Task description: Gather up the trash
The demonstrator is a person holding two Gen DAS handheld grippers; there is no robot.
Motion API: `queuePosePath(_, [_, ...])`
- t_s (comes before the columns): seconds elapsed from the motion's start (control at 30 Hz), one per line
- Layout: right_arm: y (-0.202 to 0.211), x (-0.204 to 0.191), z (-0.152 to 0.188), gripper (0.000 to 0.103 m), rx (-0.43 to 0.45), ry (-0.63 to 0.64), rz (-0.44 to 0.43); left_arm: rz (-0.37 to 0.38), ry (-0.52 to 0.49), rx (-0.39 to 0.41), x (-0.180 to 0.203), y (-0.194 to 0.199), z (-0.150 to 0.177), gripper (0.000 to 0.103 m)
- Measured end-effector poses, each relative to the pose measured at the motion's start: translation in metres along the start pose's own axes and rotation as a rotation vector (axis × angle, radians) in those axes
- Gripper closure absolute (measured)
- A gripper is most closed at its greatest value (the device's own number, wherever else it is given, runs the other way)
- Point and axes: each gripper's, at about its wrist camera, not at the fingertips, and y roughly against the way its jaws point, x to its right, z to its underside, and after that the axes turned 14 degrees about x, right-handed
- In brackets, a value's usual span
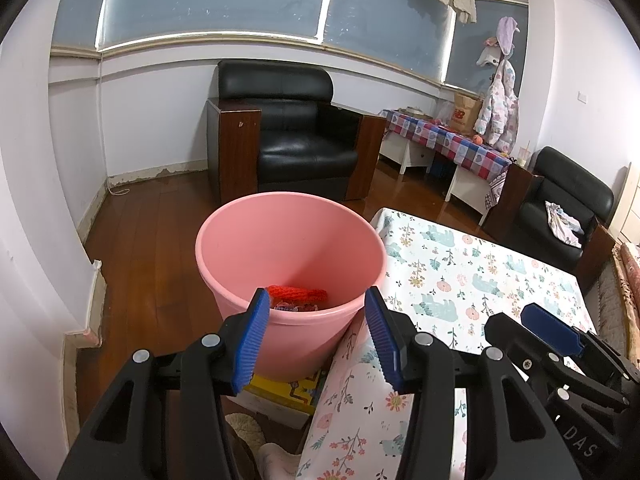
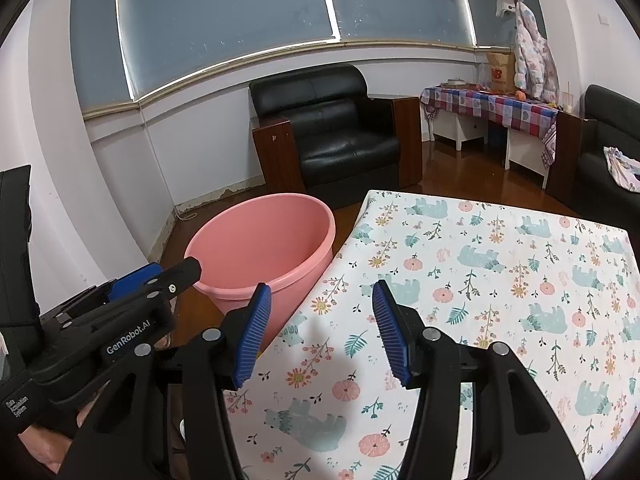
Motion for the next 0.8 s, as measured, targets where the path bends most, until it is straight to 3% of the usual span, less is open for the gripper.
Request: queuePosePath(0.8, [-0.0021,0.0049,0.0056,0.050,-0.007,-0.008,0.003,0.002,-0.002,-0.005,0.0013,-0.0017,0.0044,0.054])
